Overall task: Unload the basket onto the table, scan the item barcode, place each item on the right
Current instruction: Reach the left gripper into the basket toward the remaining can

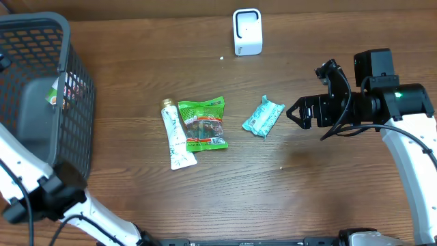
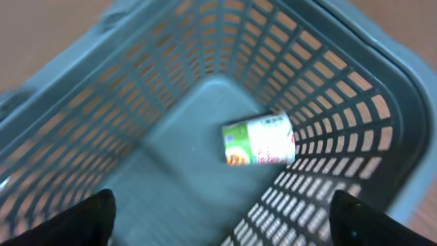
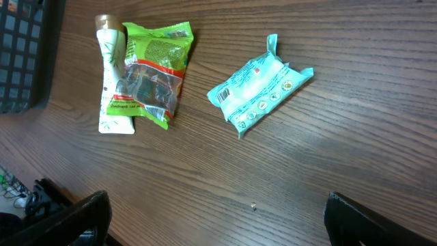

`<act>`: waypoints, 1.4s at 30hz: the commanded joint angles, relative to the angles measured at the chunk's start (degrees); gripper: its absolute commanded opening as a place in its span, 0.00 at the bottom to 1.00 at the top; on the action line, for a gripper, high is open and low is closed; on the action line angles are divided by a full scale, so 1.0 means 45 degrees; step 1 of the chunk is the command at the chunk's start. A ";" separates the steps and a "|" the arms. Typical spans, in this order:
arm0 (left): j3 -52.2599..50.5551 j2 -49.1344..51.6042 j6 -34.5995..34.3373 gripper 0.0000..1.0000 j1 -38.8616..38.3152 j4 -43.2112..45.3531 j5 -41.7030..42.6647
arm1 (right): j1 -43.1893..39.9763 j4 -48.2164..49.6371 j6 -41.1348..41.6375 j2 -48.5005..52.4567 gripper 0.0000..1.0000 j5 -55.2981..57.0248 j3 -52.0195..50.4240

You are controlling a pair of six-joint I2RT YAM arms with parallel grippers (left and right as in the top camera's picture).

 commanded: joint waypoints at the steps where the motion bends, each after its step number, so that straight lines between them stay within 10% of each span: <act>1: -0.0092 0.1428 0.3356 0.87 -0.0102 0.0476 0.2778 | 0.0058 0.0019 0.0000 -0.0034 1.00 -0.0107 0.0325; 14: -0.0092 0.4872 0.6348 0.90 -0.0112 0.0442 0.3458 | 0.0058 -0.0097 -0.0005 -0.0034 1.00 -0.0102 0.0325; 42: -0.0243 0.5231 0.5746 0.98 -0.0282 0.2467 0.3667 | 0.0058 0.0160 0.0000 0.0092 1.00 -0.0107 0.0325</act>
